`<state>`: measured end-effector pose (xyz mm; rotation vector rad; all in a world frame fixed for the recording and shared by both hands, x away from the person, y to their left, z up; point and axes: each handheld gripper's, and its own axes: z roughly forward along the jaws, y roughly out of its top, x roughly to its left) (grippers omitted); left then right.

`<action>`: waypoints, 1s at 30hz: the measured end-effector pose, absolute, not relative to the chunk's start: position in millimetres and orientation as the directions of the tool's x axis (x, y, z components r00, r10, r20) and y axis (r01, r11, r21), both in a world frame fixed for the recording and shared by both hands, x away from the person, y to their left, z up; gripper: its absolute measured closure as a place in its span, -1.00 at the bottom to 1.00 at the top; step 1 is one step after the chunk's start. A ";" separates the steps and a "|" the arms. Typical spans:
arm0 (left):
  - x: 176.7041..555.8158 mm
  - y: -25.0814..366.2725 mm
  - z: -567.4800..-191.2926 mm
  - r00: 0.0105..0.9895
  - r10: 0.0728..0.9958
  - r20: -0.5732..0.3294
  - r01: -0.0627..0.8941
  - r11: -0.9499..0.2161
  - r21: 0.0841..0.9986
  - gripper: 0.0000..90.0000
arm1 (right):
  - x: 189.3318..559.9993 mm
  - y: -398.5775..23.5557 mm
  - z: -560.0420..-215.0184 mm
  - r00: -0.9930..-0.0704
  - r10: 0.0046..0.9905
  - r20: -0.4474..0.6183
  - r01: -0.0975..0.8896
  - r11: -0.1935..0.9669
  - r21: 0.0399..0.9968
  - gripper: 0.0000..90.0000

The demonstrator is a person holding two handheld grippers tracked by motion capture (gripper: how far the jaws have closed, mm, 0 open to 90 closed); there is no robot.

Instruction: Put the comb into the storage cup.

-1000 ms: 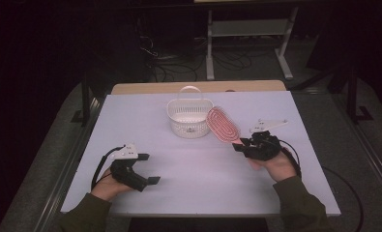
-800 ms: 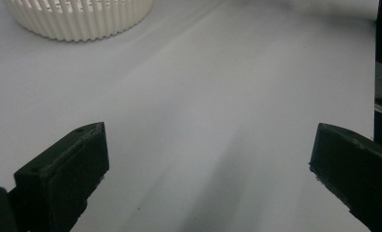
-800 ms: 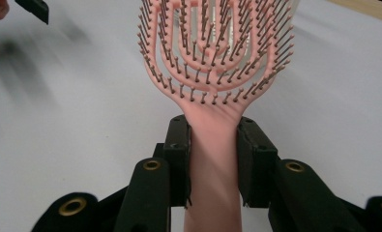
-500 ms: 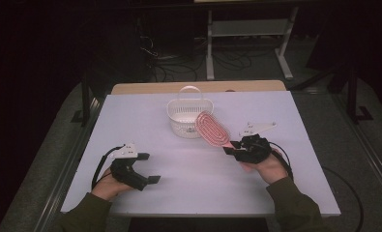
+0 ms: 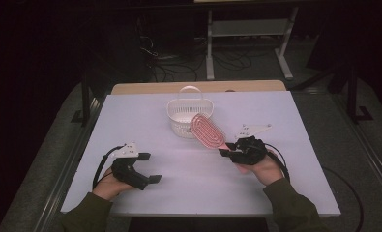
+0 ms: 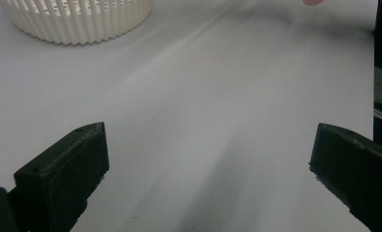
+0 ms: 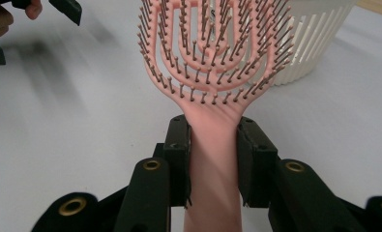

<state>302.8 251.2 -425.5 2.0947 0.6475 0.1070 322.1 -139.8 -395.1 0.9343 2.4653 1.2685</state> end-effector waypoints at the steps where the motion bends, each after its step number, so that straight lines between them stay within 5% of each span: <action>1: 303.1 251.2 -425.7 0.858 0.486 -0.167 0.407 -0.445 0.797 -1.00 | 322.1 -139.8 -395.1 -0.775 0.625 0.093 0.439 0.427 0.791 0.53; 30: 306.2 243.8 -416.3 0.850 0.484 -0.205 0.417 -0.382 0.825 -1.00 | 317.1 -122.8 -394.6 -0.812 0.578 0.080 0.389 0.434 0.813 0.53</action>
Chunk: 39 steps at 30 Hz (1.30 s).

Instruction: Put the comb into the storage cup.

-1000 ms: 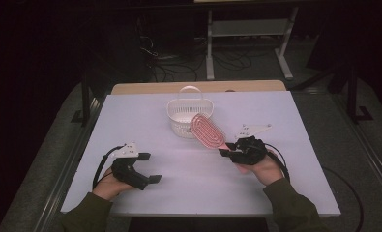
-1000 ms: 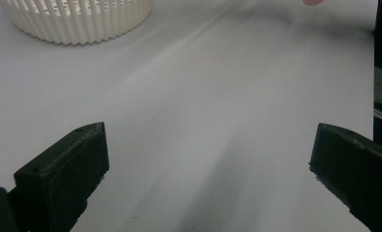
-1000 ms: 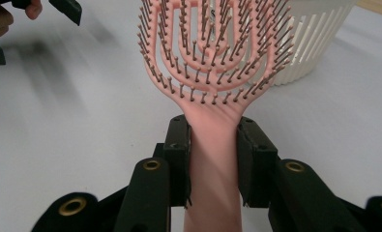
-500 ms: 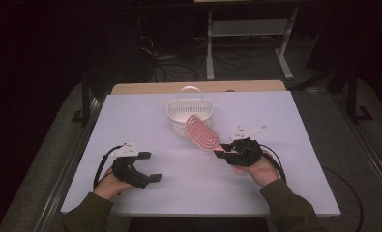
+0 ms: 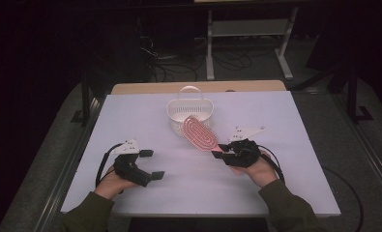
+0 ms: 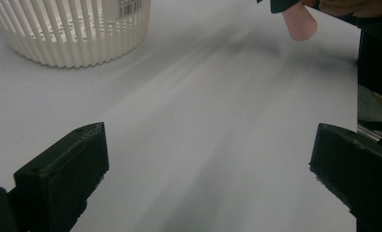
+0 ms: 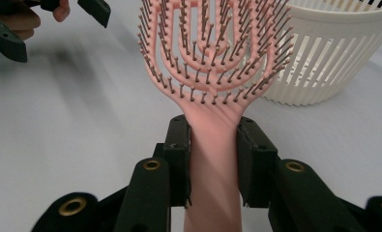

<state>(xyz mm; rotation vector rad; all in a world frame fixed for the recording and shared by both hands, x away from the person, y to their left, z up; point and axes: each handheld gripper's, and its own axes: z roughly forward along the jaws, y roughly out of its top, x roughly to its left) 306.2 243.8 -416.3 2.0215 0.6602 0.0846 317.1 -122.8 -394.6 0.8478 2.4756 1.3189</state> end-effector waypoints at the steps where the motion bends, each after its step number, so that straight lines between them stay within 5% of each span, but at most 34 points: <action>1: 306.5 243.3 -415.5 0.851 0.484 -0.206 0.415 -0.377 0.828 -1.00 | 317.0 -122.7 -394.6 -0.812 0.578 0.080 0.388 0.433 0.814 0.53; 39: 345.4 209.5 -393.0 0.877 0.421 -0.232 0.386 -0.326 0.863 -1.00 | 318.9 -122.8 -396.6 -0.808 0.585 0.064 0.379 0.434 0.818 0.53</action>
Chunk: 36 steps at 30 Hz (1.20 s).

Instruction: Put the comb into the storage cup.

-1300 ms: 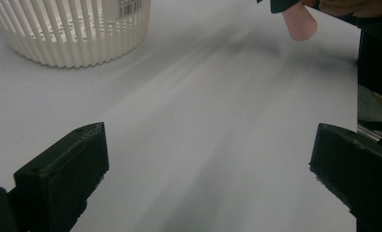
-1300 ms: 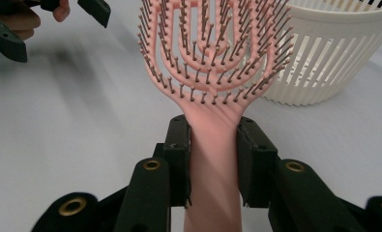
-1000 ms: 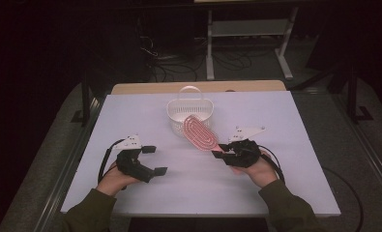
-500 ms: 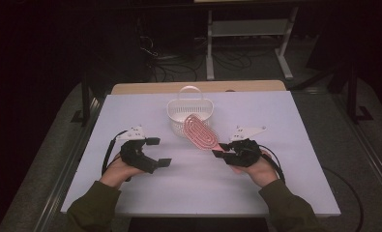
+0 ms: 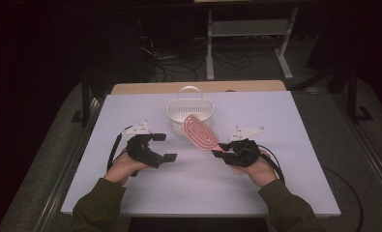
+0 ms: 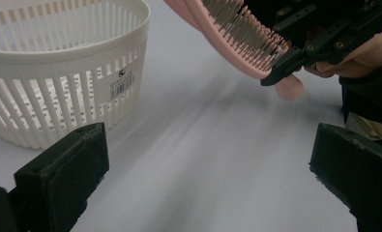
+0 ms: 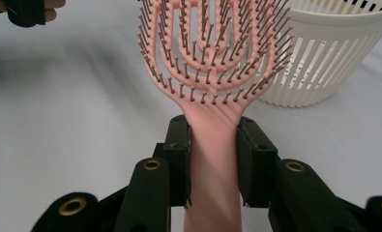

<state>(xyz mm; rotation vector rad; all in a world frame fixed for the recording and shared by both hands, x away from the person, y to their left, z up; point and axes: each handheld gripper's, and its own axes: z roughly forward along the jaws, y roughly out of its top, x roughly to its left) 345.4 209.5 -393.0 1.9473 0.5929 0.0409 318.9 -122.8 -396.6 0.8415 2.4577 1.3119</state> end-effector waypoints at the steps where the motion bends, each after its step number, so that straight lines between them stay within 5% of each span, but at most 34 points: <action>1: 345.4 209.5 -393.0 0.877 0.421 -0.232 0.386 -0.326 0.863 -1.00 | 318.9 -122.8 -396.6 -0.808 0.585 0.064 0.379 0.434 0.818 0.53; 36: 336.2 190.7 -394.0 0.870 0.415 -0.267 0.411 -0.310 0.857 -1.00 | 312.3 -100.7 -401.3 -0.844 0.533 0.059 0.350 0.464 0.814 0.53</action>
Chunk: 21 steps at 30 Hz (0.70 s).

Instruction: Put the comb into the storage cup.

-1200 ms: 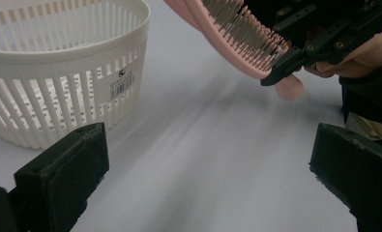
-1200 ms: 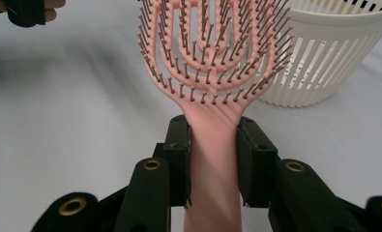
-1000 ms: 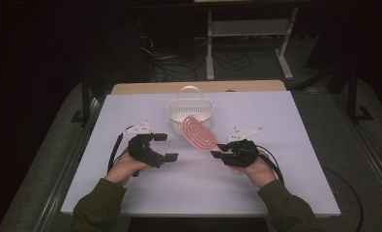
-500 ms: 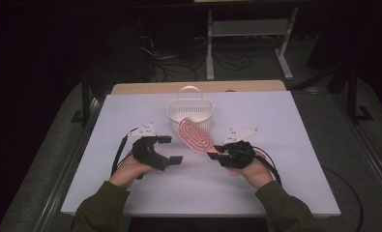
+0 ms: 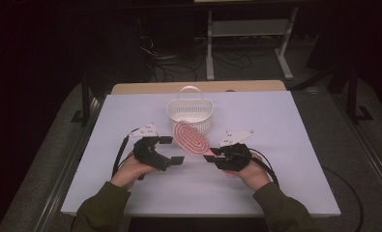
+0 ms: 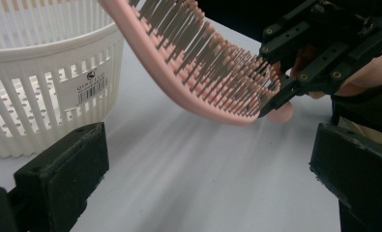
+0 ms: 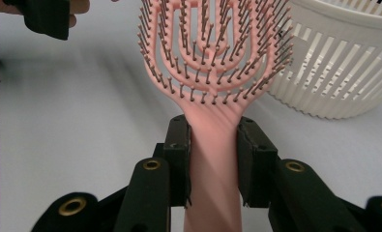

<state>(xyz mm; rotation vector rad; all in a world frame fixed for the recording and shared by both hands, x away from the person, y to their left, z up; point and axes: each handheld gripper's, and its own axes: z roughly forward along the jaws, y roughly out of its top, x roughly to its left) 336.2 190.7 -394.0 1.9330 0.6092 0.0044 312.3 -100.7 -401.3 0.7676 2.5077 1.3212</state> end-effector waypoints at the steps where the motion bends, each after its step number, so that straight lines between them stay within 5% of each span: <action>1: 336.1 190.5 -393.8 0.870 0.413 -0.269 0.412 -0.307 0.858 -1.00 | 312.0 -100.0 -401.5 -0.846 0.531 0.058 0.348 0.466 0.813 0.53; 21: 335.5 189.3 -393.8 0.866 0.414 -0.281 0.421 -0.298 0.857 -1.00 | 305.7 -87.8 -405.1 -0.869 0.493 0.055 0.324 0.479 0.816 0.52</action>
